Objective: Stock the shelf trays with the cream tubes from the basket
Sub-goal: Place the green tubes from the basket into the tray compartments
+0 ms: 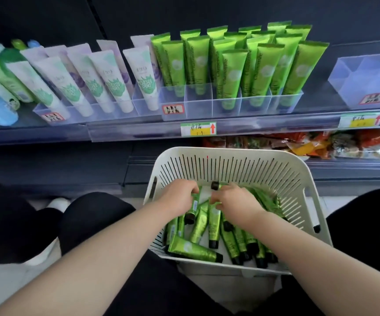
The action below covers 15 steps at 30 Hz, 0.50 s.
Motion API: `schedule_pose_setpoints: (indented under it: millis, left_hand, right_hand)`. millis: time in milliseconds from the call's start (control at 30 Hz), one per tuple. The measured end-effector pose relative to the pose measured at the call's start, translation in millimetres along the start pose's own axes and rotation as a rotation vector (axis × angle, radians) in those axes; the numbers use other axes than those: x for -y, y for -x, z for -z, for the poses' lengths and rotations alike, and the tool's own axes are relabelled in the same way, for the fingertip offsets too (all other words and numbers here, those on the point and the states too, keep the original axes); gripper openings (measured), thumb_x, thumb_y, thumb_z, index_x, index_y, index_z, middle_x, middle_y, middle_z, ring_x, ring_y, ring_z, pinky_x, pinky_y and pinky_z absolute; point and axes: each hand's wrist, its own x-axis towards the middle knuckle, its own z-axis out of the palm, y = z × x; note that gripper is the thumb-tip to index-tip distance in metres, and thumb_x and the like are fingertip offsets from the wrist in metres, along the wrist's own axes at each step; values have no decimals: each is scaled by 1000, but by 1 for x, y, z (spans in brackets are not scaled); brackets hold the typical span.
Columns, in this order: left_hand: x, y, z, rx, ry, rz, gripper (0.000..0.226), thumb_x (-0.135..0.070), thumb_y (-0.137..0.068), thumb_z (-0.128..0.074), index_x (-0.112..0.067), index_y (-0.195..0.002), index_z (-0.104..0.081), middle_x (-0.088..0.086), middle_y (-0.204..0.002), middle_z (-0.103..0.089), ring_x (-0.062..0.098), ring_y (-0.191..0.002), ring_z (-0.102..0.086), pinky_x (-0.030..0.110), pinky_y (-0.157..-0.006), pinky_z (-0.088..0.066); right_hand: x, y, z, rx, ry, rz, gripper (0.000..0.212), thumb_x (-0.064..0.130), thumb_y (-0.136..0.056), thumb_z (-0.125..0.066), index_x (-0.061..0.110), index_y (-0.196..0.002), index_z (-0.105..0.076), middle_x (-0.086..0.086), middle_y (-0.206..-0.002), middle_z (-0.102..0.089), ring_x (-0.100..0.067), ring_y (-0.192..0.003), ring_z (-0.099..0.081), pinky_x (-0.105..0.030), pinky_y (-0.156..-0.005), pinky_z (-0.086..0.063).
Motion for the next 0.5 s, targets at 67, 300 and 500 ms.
schedule_pose_setpoints:
  millis: [67,300,500]
  left_hand:
    - [9,4,-14,9,46,33,34,1,-90,-56,-21,-116,-65,-2,-121,-63,15,-108,-59,35,-93,-50]
    - [22,8,-27,6,-126,83,45,10,-82,-43,-13,-117,-58,7,-107,-62,25,-94,-60,37,-72,-50]
    - [26,9,-30,-1,-170,80,38,13,-80,-40,-7,-110,-53,10,-101,-59,29,-90,-58,37,-68,-42]
  right_hand:
    - [5,-2,-12,248,-57,2,28,17,-92,-54,29,-117,-59,2,-122,-58,-20,-111,-53,-36,-89,-48]
    - [35,-21,-45,442,-84,18,31,17,-92,-51,24,-121,-58,-3,-122,-59,-24,-109,-56,-34,-86,-49]
    - [58,-27,-66,578,-200,57,35,20,-90,-57,18,-125,-55,-7,-120,-59,-27,-107,-56,-35,-86,-49]
